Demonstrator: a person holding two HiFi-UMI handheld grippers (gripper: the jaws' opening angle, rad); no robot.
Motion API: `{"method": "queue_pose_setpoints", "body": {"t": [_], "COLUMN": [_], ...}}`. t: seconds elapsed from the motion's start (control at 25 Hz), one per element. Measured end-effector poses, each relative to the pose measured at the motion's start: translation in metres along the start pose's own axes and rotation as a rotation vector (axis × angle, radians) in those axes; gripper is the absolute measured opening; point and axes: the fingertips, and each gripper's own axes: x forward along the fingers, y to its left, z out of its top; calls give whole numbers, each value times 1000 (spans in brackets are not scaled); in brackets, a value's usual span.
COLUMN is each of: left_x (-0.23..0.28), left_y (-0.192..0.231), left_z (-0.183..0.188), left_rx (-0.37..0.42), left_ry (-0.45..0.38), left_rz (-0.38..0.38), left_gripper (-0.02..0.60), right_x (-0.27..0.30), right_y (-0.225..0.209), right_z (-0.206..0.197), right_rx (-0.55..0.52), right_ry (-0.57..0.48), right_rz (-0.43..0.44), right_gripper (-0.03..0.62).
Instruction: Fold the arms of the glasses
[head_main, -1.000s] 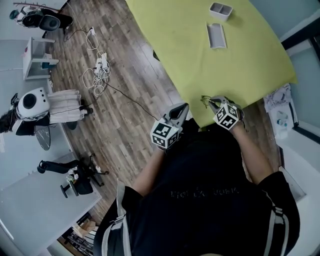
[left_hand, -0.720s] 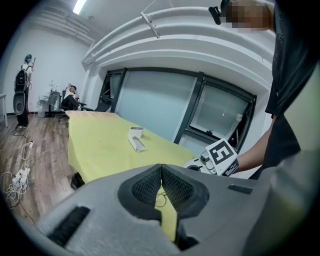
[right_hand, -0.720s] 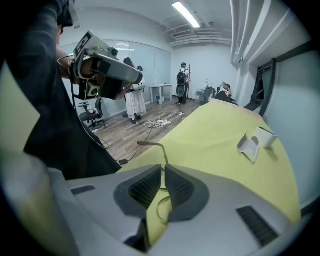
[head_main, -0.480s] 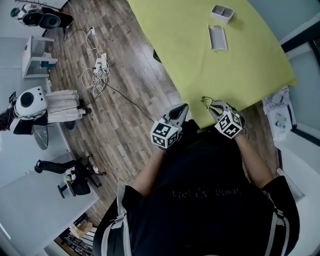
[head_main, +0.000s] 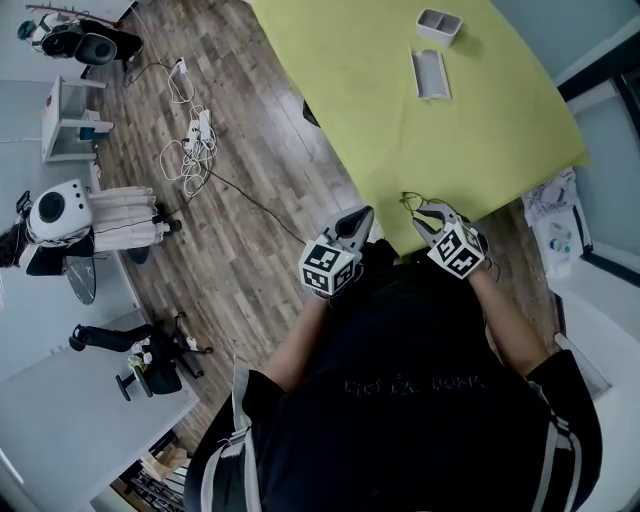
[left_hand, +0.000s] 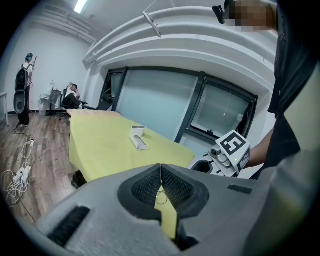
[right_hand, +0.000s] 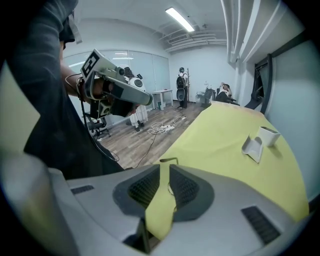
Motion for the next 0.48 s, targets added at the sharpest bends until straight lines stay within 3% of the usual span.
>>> {"method": "queue_pose_setpoints", "body": {"t": [0.48], "left_x": [-1], "left_y": [2], "left_z": [-2], "left_rx": [-1], "left_ry": [10], "left_rz": [5], "left_gripper": [20], "right_x": [-2], "right_y": [-3], "right_z": [17], "right_rx": [20], "right_ry": [-12], "right_rz": [-34], "right_gripper": [41]}}
